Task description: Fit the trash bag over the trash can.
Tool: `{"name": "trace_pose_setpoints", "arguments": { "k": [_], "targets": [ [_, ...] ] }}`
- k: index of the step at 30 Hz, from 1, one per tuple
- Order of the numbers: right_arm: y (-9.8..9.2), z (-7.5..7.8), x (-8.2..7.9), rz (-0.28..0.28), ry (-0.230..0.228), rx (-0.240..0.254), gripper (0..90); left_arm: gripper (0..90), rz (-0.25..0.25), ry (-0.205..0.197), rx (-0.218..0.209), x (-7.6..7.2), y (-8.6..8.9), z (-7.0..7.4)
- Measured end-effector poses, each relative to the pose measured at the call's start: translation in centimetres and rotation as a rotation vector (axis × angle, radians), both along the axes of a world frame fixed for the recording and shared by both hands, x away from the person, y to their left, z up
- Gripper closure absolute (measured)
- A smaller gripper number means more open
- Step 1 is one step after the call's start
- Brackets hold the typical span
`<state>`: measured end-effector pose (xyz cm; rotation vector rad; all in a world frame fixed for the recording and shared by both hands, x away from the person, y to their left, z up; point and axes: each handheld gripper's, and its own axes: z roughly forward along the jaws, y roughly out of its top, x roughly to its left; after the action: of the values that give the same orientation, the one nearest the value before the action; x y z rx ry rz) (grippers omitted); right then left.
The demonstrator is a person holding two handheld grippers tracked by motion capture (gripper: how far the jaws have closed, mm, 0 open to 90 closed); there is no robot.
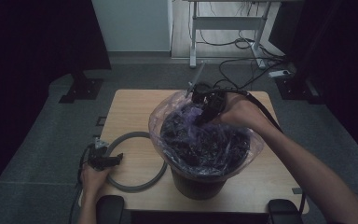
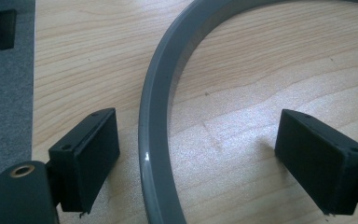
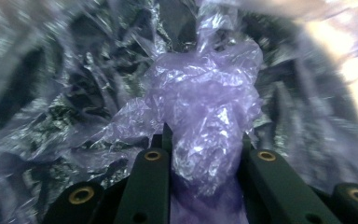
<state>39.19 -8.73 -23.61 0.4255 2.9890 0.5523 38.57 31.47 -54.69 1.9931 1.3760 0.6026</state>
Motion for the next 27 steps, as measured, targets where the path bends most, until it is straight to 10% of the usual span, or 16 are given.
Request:
{"name": "trace_pose_setpoints", "arguments": {
  "k": [8,12,19,27],
  "targets": [
    [-0.4,-3.9,1.1,-0.011,0.061,-0.056,72.2,13.8,0.0,0.0,-0.001,0.0,0.0,0.0],
    [-0.6,-4.8,1.2,-0.003,0.074,-0.085,42.3,13.8,0.0,0.0,0.0,0.0,0.0,0.0],
    [-2.1,-1.5,0.9,-0.014,0.07,0.067,33.5,13.8,0.0,0.0,0.0,0.0,0.0,0.0],
    [-3.8,3.0,1.2,-0.098,-0.074,0.095,41.9,13.8,0.0,0.0,0.0,0.0,0.0,0.0]
  ]
}}
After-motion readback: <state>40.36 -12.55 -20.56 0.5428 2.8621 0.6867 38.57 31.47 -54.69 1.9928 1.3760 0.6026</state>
